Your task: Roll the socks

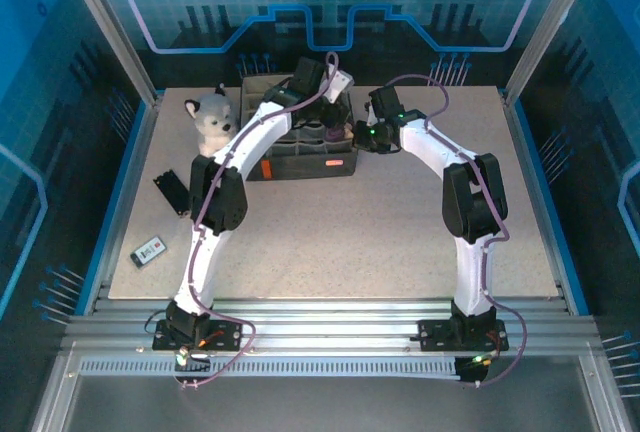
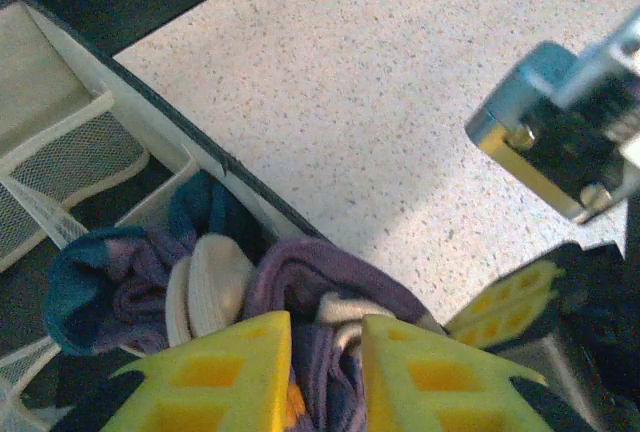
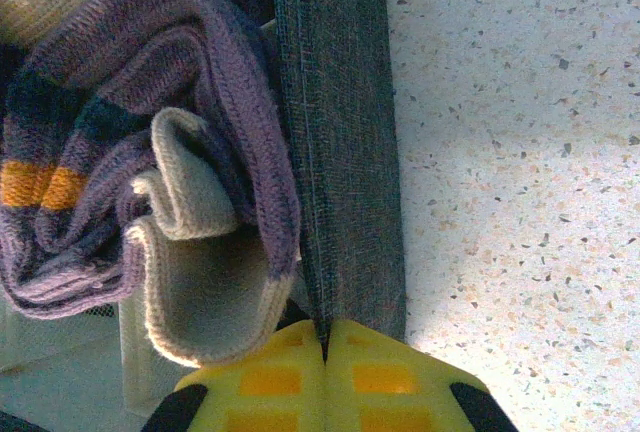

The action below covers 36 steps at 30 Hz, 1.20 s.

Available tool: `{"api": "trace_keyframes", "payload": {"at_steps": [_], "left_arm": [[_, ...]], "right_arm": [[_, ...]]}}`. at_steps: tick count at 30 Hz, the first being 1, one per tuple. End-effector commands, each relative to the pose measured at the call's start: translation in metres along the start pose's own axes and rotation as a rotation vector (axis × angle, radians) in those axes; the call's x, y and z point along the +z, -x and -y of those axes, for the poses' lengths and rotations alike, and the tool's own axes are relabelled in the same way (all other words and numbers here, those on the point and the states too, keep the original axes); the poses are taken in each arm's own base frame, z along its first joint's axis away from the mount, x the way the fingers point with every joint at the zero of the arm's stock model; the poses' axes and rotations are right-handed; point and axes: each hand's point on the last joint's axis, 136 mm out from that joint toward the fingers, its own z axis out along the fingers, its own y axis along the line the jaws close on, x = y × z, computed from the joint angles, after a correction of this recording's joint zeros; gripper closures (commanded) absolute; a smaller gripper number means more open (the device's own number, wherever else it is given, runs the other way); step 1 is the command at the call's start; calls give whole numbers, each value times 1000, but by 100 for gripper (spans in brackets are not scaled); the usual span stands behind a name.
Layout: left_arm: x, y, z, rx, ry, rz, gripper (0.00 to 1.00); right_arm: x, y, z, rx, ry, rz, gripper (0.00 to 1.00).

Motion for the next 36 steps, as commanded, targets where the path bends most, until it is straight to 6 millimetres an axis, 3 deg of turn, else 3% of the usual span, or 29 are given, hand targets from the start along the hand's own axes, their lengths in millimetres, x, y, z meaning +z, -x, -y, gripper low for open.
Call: {"api": "trace_keyframes", "payload": {"at_steps": [1, 10, 14, 20, 29, 36], "left_arm": [[27, -42, -2, -65, -30, -120, 81], [59, -105, -8, -110, -15, -239, 87], [65, -112, -14, -122, 6, -266, 87], [48, -84, -15, -100, 25, -215, 83], [-11, -15, -3, -81, 11, -60, 67], [-44, 6, -1, -74, 36, 5, 66]], "right_arm": [[7, -13, 9, 18, -20, -54, 99], [4, -9, 3, 8, -12, -45, 99], [3, -8, 2, 3, -14, -44, 100], [-1, -6, -2, -10, -16, -40, 100], [-15, 6, -17, -33, 19, -10, 95], [-39, 21, -33, -67, 38, 36, 89]]}}
